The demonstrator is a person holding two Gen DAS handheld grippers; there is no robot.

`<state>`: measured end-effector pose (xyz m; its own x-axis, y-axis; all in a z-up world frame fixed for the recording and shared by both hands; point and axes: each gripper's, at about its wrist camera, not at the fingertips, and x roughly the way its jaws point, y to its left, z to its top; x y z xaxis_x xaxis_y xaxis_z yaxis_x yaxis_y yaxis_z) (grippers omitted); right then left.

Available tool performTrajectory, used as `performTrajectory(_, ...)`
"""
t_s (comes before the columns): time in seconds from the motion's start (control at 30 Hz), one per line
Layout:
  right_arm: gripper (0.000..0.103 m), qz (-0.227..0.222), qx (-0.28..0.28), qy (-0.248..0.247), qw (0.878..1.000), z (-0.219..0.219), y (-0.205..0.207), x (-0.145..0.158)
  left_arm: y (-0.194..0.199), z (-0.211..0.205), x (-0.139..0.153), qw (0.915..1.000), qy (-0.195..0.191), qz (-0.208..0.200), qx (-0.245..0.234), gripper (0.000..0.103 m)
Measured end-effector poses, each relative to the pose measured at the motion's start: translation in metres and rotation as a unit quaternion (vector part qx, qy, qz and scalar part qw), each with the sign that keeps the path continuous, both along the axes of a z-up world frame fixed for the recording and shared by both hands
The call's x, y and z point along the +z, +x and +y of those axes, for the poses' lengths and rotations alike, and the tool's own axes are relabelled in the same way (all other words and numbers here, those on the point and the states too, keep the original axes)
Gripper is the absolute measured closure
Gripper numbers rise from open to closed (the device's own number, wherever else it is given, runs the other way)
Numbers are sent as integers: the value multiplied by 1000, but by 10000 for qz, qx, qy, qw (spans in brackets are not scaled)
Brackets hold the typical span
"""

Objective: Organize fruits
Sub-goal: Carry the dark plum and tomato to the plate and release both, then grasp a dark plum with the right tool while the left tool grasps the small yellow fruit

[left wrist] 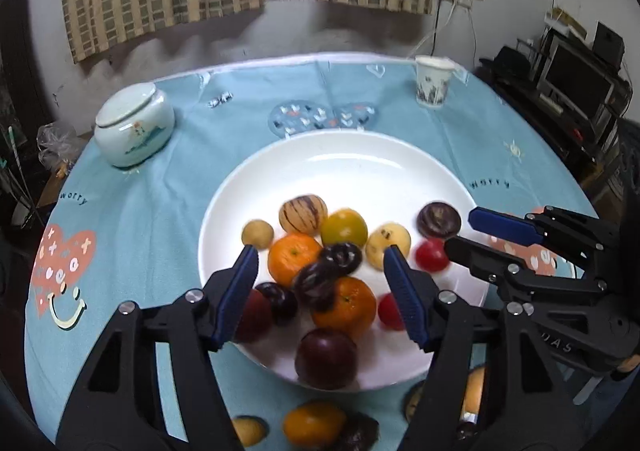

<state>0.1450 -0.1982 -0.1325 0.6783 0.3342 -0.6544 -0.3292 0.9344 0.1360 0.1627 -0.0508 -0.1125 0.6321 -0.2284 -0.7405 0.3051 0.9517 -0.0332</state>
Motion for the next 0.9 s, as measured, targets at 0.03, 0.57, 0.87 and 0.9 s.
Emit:
performTrajectory(0.03,37,-22,-41,52,10000,-2,0,1,-2,4,1,10000,-90,25,-12,36)
performTrajectory(0.57,18,-93,281,-73,9995,-5,-150,-13,-144,76,-24,9986,77,-111,-520,25)
performTrajectory(0.87,48,20,672,-1037,9923,36,-173,-44,-158,78,-55,9977,1,-32,-677,19)
performTrajectory(0.9,50,107,699,-1085,9916,42,-168,-48,-155,80,-56,9980,-25,8,-632,19)
